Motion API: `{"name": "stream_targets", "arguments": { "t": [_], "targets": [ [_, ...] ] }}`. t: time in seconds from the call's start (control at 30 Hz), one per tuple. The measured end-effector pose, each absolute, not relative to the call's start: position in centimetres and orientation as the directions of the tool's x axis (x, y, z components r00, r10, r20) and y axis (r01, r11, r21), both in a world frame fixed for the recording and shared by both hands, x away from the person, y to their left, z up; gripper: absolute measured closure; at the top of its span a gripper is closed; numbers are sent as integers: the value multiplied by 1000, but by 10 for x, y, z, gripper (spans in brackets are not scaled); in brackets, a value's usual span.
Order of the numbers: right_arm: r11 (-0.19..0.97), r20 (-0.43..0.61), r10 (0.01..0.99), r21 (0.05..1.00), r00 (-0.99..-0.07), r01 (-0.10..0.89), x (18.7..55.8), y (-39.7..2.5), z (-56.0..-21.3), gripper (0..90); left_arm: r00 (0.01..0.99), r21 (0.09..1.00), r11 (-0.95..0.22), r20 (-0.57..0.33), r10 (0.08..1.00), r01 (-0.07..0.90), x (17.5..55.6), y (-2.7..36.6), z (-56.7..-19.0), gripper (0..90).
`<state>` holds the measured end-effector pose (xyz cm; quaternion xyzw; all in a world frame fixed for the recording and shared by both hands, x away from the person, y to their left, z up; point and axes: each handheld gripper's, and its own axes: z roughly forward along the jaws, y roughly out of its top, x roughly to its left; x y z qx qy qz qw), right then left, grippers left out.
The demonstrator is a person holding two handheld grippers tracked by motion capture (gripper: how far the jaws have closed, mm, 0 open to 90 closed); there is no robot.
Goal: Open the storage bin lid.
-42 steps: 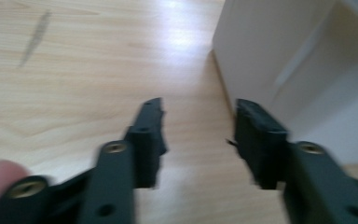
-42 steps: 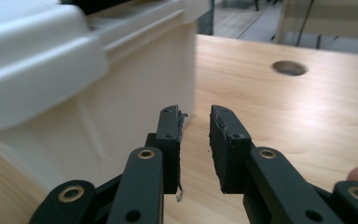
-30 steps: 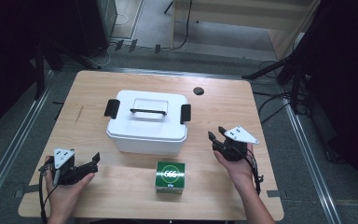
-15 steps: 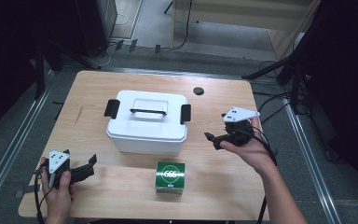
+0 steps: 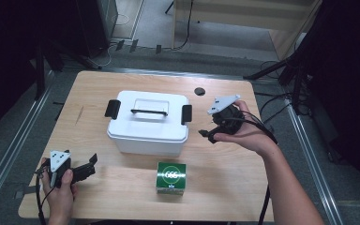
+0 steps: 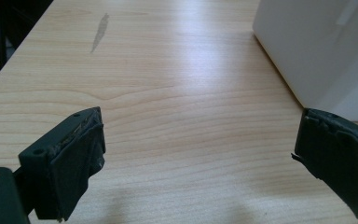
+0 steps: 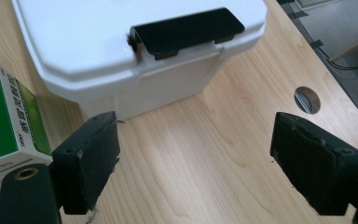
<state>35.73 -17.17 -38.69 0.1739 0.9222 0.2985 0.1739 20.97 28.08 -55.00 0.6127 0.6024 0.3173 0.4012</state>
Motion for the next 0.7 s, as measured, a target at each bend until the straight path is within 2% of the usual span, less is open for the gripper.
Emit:
{"name": "stream_targets", "arguments": {
  "t": [0.27,0.7],
  "targets": [
    [796,-222,387,570,-895,202,367,-159,-374,188,100,864,26,-88,991,502,213,279,-551,24],
    [894,-226,262,424,-938,148,383,-130,-348,228,109,856,22,-91,990,516,214,279,-551,24]
  ]
}}
